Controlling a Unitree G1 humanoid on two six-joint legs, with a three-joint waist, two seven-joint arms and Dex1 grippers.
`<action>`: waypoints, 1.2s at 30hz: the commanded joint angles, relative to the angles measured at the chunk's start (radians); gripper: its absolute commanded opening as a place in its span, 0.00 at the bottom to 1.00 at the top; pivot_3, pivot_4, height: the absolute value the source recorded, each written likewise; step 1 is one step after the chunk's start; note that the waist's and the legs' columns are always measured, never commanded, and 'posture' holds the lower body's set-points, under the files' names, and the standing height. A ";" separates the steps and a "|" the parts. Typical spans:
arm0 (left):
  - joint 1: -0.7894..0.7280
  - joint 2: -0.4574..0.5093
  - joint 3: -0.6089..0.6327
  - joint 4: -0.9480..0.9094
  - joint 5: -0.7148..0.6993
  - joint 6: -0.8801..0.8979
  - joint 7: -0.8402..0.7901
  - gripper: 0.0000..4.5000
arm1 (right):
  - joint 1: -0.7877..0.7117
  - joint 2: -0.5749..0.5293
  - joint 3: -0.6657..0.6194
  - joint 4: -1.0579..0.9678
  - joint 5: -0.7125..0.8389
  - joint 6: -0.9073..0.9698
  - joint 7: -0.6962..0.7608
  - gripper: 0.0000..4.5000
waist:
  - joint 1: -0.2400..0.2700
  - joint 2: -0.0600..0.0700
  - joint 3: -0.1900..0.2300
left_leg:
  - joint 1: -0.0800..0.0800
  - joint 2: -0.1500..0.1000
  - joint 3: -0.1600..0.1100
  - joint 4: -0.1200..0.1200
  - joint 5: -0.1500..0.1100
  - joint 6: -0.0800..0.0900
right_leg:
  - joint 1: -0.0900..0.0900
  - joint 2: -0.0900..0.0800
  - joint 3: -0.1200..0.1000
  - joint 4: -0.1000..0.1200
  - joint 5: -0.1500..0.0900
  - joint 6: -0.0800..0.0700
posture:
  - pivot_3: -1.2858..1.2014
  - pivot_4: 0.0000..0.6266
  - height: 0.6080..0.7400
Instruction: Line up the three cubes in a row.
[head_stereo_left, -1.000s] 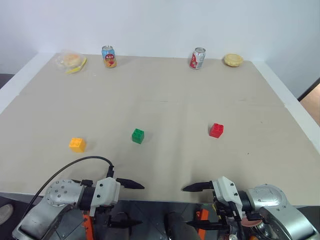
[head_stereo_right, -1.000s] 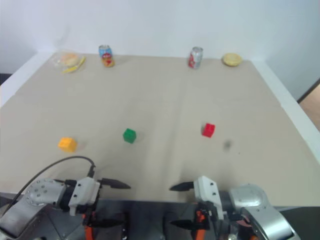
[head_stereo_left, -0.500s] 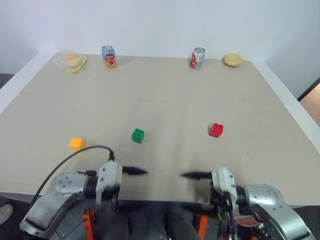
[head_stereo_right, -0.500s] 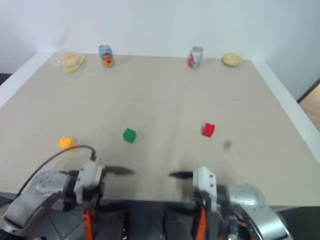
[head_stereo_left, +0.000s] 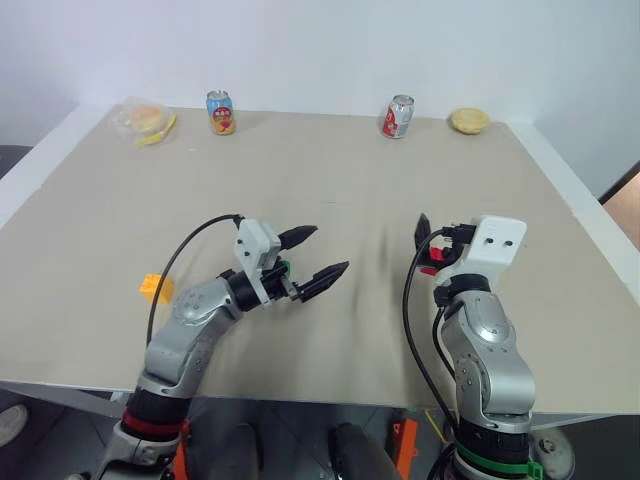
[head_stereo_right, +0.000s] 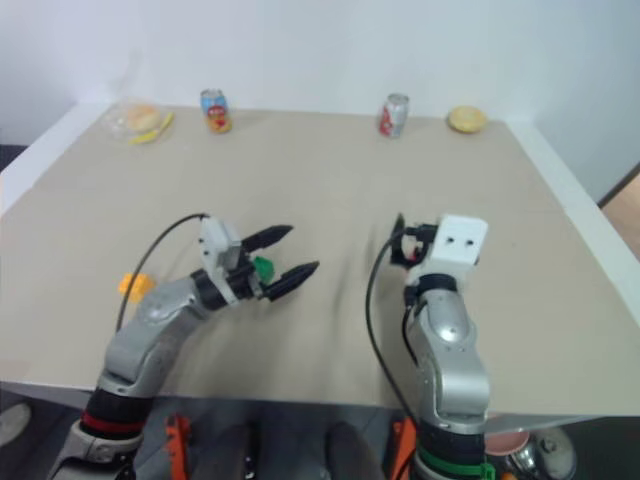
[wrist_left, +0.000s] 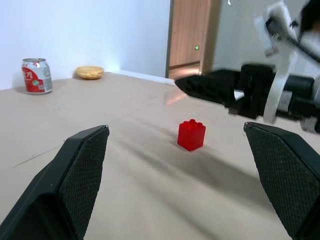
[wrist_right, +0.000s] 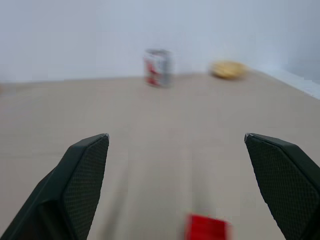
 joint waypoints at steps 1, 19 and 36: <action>-0.041 -0.028 -0.001 0.010 0.003 -0.029 0.000 0.99 | -0.022 0.013 0.002 0.011 -0.015 0.038 -0.022 1.00 | -0.003 0.000 0.000 | 0.000 0.000 0.000 0.000 0.000 0.000 | 0.000 0.000 0.000 0.000 0.000 0.000 | 0.52 0.24 0.97; -0.067 -0.070 -0.020 0.001 0.008 -0.021 0.003 1.00 | -0.105 0.053 -0.043 0.305 0.014 0.010 -0.048 0.94 | -0.003 0.001 0.000 | 0.001 0.001 -0.001 0.001 0.001 0.002 | 0.000 0.002 0.000 0.001 0.001 -0.001 | 0.52 0.24 0.97; -0.050 -0.037 -0.010 0.004 0.003 -0.028 -0.070 1.00 | -0.120 -0.177 0.010 0.352 0.111 -0.071 0.333 0.28 | -0.004 0.002 0.001 | 0.000 0.001 0.000 0.000 0.001 0.002 | 0.000 0.002 0.001 0.000 0.001 -0.001 | 0.52 0.24 0.97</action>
